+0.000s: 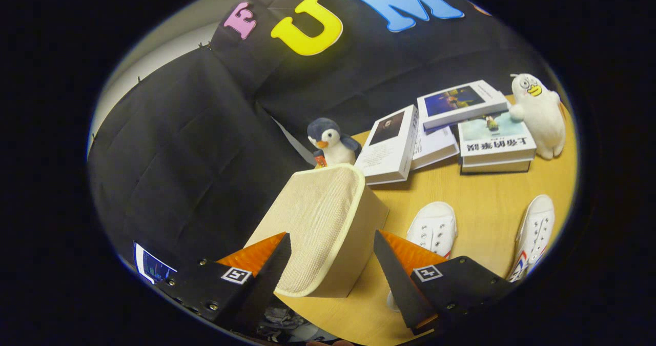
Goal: Open the storage box then place both shoes into the box .Put the left shoe in first, then the right shoe, with the right side of both shoes facing outward in a uniform manner.
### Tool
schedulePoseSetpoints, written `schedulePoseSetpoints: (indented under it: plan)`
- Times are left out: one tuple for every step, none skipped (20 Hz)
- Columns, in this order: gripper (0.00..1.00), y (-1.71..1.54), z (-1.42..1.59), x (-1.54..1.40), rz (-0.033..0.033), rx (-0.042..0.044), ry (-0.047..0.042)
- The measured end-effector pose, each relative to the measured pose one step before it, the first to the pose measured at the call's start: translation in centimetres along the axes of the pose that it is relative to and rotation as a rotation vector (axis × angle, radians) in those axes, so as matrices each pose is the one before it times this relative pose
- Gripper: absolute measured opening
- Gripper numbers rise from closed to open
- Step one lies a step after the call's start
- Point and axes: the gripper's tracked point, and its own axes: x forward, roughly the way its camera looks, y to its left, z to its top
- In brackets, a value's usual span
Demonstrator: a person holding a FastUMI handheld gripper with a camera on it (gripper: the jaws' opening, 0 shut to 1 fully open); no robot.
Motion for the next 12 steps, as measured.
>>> schedulePoseSetpoints:
  plan:
    - [0.99,0.061,-0.625,0.677,0.01831,0.03443,0.02033]
    - [0.99,0.04,-0.601,0.407,0.02678,0.04112,0.01856]
    - [0.99,0.038,-0.458,0.487,0.02711,0.04472,0.01922]
    - [0.99,-0.12,-0.54,0.748,0.01765,0.04331,0.02206]
    - [0.99,-0.148,-0.374,0.426,0.01281,0.03766,0.02124]
    - [0.99,-0.086,-0.245,0.539,0.00883,0.03826,0.01564]
    - [0.99,-0.02,0.014,0.609,0.0149,0.037,0.01001]
    - [0.96,0.092,-0.14,0.662,0.00823,0.03333,0.00991]
    - [0.95,0.079,-0.198,0.295,0.00255,0.02986,0.01254]
    - [0.91,0.45,-0.163,0.075,0.01405,0.02033,0.00981]
    - [0.88,0.346,0.094,0.166,0.01069,0.02006,0.00796]
    - [0.84,0.517,-0.086,0.022,0.01613,0.02115,0.00963]
